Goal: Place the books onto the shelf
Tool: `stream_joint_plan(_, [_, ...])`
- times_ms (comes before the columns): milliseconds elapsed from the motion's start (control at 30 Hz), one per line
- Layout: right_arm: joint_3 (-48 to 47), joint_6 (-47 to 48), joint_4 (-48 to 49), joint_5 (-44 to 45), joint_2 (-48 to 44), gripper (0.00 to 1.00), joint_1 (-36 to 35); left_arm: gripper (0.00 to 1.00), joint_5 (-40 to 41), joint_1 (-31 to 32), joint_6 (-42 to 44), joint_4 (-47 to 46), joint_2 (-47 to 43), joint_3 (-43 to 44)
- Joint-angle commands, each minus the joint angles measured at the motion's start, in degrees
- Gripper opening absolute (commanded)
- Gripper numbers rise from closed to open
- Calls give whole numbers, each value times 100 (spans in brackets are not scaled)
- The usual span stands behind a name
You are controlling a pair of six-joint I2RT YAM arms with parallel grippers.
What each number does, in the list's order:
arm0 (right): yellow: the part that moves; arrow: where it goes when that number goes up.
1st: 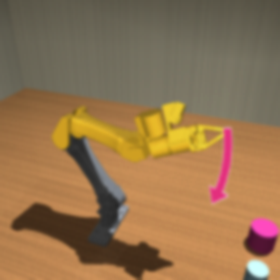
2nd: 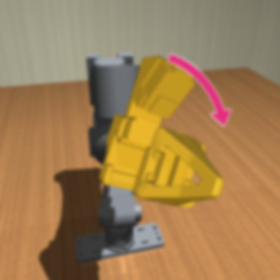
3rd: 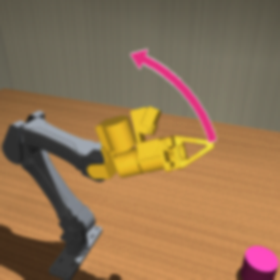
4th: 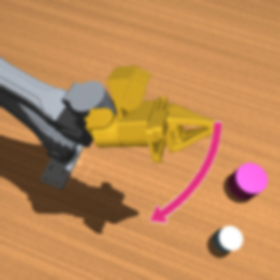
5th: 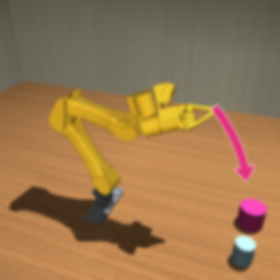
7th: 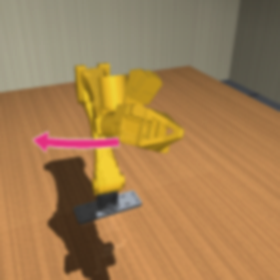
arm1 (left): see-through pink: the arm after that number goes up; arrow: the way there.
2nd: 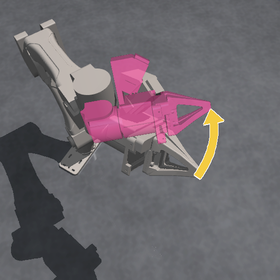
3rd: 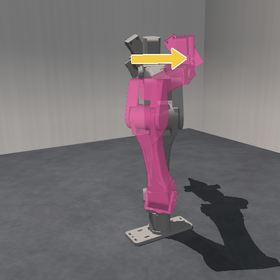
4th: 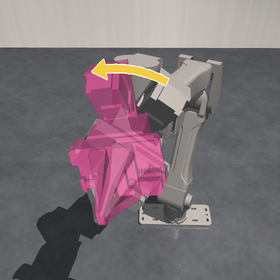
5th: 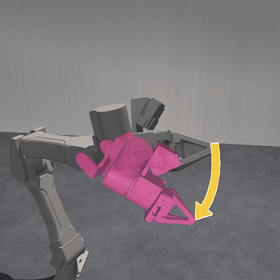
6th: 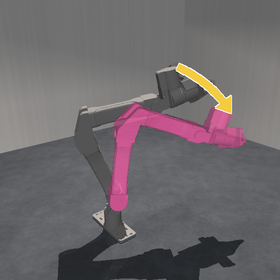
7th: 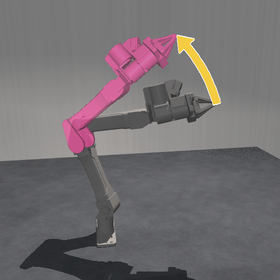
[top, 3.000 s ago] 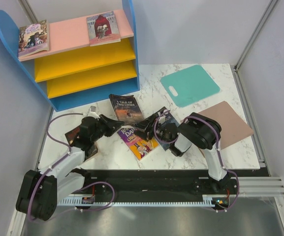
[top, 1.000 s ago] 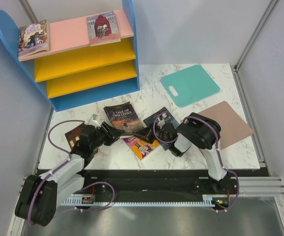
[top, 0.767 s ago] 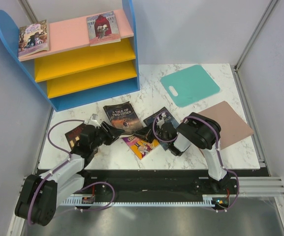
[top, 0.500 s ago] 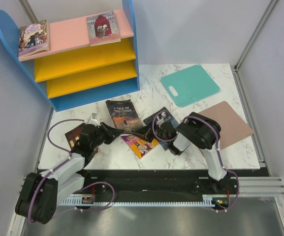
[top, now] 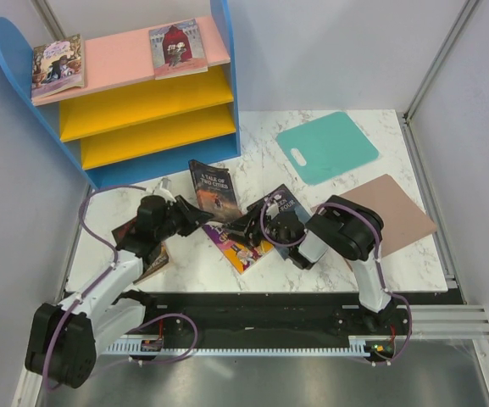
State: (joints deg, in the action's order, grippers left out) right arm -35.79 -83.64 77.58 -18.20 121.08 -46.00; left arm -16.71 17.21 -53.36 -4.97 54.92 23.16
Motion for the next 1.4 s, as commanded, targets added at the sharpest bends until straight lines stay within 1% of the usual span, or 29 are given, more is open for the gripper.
stream_joint_plan(0, [353,673,2279,-492,-453,82,-164,2,-306,54,896,-120,-157,1172])
stream_joint_plan(33, [397,717,2279,-509,-488,98,-164,2,-350,54,941,-75,-148,1356])
stream_joint_plan(367, [608,884,2288,-510,-462,98,-164,2,-790,45,1530,664,-130,2315])
stream_joint_plan(500, [635,893,2305,-510,-304,98,-164,2,-843,37,1671,708,-157,2658])
stream_joint_plan(667, [591,867,2305,-545,-93,98,-164,2,-807,10,1575,708,-121,3019])
stream_joint_plan(767, [538,858,2305,-580,21,98,-164,2,-982,-86,1382,533,-69,3142])
stream_joint_plan(967, [485,866,2305,-633,179,98,-173,2,-1694,-587,531,-477,221,3116])
stream_joint_plan(1033, [494,867,2305,-641,206,98,-164,2,-1870,-824,319,-899,361,3107])
stream_joint_plan(1100, [459,867,2305,-659,250,98,-164,2,-2125,-1113,-67,-1197,449,3107])
stream_joint_plan(1167, [389,823,2305,-720,346,98,-173,2,-2336,-1368,-471,-1690,564,3090])
stream_joint_plan(1367, [345,787,2305,-773,434,98,-164,2,-2609,-1650,-1008,-2322,897,3292])
